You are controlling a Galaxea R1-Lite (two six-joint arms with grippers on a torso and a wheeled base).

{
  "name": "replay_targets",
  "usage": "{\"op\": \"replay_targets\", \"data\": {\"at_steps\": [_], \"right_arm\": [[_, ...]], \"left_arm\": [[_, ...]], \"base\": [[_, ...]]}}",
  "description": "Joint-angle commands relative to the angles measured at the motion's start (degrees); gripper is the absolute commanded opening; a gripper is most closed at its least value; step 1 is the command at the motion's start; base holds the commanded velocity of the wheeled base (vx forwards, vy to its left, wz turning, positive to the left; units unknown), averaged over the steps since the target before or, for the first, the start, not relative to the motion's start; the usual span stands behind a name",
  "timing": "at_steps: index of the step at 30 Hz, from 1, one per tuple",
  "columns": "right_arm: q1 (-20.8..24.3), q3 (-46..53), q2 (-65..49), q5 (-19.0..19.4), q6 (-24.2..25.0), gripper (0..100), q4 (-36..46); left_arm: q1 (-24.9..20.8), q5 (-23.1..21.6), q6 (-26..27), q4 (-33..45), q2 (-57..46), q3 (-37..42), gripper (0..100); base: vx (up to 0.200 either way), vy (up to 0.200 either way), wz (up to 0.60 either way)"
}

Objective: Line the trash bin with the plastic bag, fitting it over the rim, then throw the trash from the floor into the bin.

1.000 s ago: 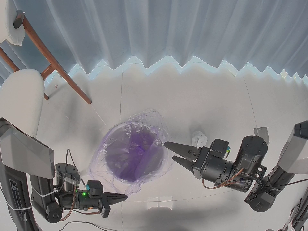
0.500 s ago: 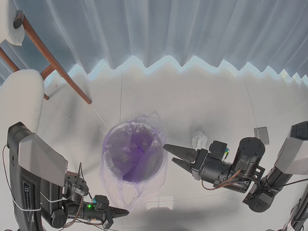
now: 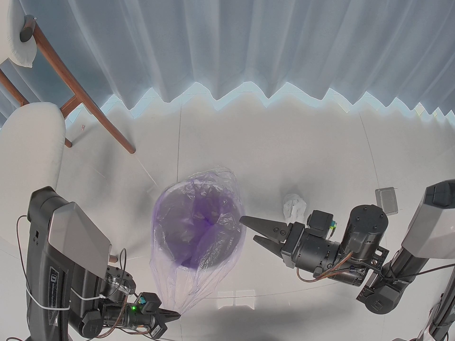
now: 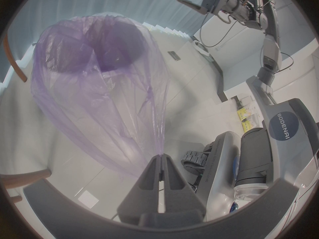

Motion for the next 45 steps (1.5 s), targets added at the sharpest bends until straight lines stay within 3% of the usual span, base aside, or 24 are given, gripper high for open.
{"op": "replay_targets", "data": {"at_steps": [1,3,4,8,10,13,15,23,29,31,35,37,40,45], "right_arm": [[0.04,0.0,0.33,0.01,0.0,100,-0.04],[0.04,0.0,0.5,0.01,0.0,100,-0.04],[0.04,0.0,0.68,0.01,0.0,100,-0.13],[0.04,0.0,1.12,0.01,0.0,100,-0.13],[-0.05,0.0,1.03,-0.08,0.0,100,-0.13],[-0.4,-0.26,1.12,-0.08,-0.09,100,-0.13],[-1.1,-0.44,1.38,-0.08,-0.09,100,-0.13],[-2.24,-0.88,3.58,-0.08,-0.17,100,-0.39],[-2.77,-1.76,5.16,-0.17,-0.17,100,-1.53],[-2.86,-1.76,5.51,-0.17,-0.17,100,-2.06],[-2.86,-1.85,5.95,-0.17,-0.17,100,-2.06],[-2.86,-1.93,6.39,-0.17,-0.17,100,-2.15],[-2.86,-1.93,6.57,-0.17,-0.17,100,-2.15],[-2.77,-1.85,7.98,-0.26,-0.17,100,-3.29]], "left_arm": [[0.53,1.29,-0.43,0.01,0.8,0.75,0],[0.61,1.12,-0.43,-0.08,0.71,1.01,0],[0.7,1.03,-0.43,-0.08,0.53,1.01,100],[0.88,-2.4,-0.43,0.01,-0.43,1.01,100],[1.93,-6.27,-0.43,0.1,-2.54,1.01,100],[6.06,-15.58,-0.17,0.18,-7.38,1.01,100],[7.65,-18.75,-0.52,0.18,-9.31,1.01,100],[11.25,-22.61,-4.91,0.1,-16.08,0.84,100],[11.6,-22.44,-17.83,0.01,-25.04,-6.99,100],[12.57,-22.18,-19.77,0.1,-25.57,-11.03,100],[15.29,-19.45,-23.02,0.1,-26.54,-14.37,100],[15.99,-6.27,-25.22,0.27,-26.36,-14.54,100],[15.38,7.53,-24.95,0.1,-24.25,-15.07,100],[15.38,9.73,-24.16,0.1,-21.0,-14.37,100]], "base": [[0.0,0.0,0.0],[0.0,0.0,0.0],[0.0,0.0,0.0],[0.0,0.0,0.0],[0.0,0.0,0.0],[0.0,0.0,0.0],[0.0,0.0,0.0],[0.0,0.0,0.0],[0.0,0.0,0.0],[0.0,0.0,0.0],[0.0,0.0,0.0],[0.0,0.0,0.0],[0.0,0.0,0.0],[0.0,0.0,0.0]]}}
